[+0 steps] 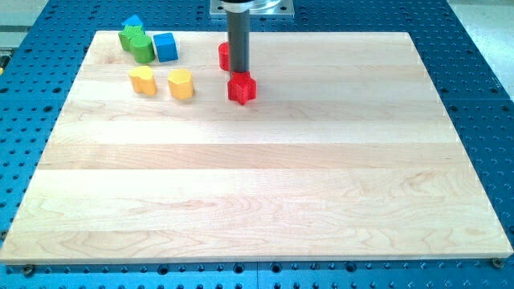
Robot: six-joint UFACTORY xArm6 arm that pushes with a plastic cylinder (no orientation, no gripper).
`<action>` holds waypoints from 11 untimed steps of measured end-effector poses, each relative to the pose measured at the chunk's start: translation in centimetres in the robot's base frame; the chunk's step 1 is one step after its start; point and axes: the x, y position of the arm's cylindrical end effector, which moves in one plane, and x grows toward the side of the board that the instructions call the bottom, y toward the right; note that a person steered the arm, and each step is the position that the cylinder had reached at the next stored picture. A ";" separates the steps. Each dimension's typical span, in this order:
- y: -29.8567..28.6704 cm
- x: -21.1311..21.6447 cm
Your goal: Push the red star to the bottom of the red circle
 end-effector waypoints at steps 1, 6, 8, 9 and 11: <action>5.1 1.7; 4.4 3.2; 5.2 6.6; 4.0 3.6; 6.3 5.9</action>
